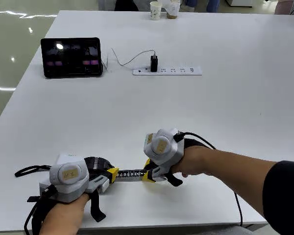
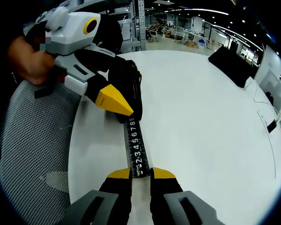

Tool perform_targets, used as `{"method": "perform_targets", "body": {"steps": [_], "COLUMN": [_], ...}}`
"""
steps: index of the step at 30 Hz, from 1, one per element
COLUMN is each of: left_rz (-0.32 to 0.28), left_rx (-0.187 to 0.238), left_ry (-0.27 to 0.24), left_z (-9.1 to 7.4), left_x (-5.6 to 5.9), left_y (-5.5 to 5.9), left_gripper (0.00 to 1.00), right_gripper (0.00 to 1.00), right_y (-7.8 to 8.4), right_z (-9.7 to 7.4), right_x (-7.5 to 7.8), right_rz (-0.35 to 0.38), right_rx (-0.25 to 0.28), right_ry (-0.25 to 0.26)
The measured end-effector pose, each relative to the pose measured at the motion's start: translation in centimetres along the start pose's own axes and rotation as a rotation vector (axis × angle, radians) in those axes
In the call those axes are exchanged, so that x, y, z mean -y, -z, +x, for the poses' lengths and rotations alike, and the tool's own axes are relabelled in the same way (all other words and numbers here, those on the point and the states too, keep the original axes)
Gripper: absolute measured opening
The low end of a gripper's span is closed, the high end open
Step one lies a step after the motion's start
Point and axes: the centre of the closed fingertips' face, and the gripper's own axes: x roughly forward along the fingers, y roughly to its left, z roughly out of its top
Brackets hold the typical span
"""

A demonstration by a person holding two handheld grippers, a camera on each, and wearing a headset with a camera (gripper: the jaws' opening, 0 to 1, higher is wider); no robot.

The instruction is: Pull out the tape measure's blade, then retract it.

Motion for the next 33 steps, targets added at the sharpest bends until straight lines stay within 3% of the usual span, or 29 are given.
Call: {"method": "perform_targets", "body": {"steps": [33], "left_rz": [-0.008], "left_rx": [0.003], "left_ry": [0.002], "left_z": [0.0], "left_x": [0.0], "left_y": [0.1], "left_gripper": [0.60], "right_gripper": [0.11], "right_y": [-2.0], "right_z": [1.3], "right_x": [-0.5], "right_rz": [-0.002], "right_rx": [0.052], "right_ry": [0.002]}}
